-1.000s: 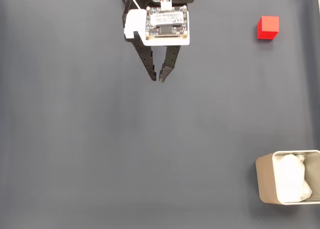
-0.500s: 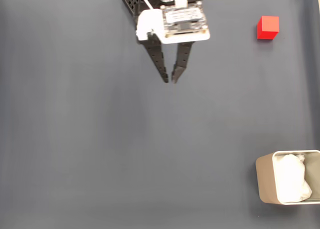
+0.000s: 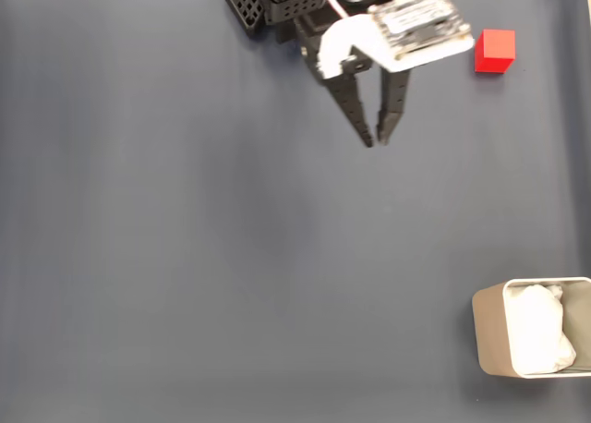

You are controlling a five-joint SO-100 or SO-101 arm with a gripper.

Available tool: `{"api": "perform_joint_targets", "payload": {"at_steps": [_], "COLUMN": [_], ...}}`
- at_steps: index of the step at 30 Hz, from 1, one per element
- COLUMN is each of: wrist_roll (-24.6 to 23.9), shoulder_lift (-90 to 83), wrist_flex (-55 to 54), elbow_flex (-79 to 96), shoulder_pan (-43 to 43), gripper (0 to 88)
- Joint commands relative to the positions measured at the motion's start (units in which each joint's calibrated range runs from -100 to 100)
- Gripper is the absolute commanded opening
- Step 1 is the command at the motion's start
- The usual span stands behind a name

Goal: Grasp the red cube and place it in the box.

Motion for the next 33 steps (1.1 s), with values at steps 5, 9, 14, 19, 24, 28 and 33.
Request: {"api": "perform_joint_targets", "payload": {"at_steps": [5, 9, 14, 19, 24, 28, 33], "wrist_roll": [1.27, 1.56, 1.81, 2.39, 3.03, 3.42, 3.71], "shoulder_lift": [1.35, 2.74, 2.57, -0.55, -3.50, -4.54, -5.32], "wrist_flex": [-3.16, -3.81, -3.81, -3.90, -3.90, -3.90, -3.90], "elbow_flex": [0.32, 0.32, 1.87, 5.89, 9.08, 10.63, 12.00], "shoulder_pan": [-6.18, -9.44, -13.99, -19.25, -24.29, -27.63, -31.60], "gripper": [0.0, 0.0, 0.0, 0.0, 0.2, 0.7, 0.9]}}
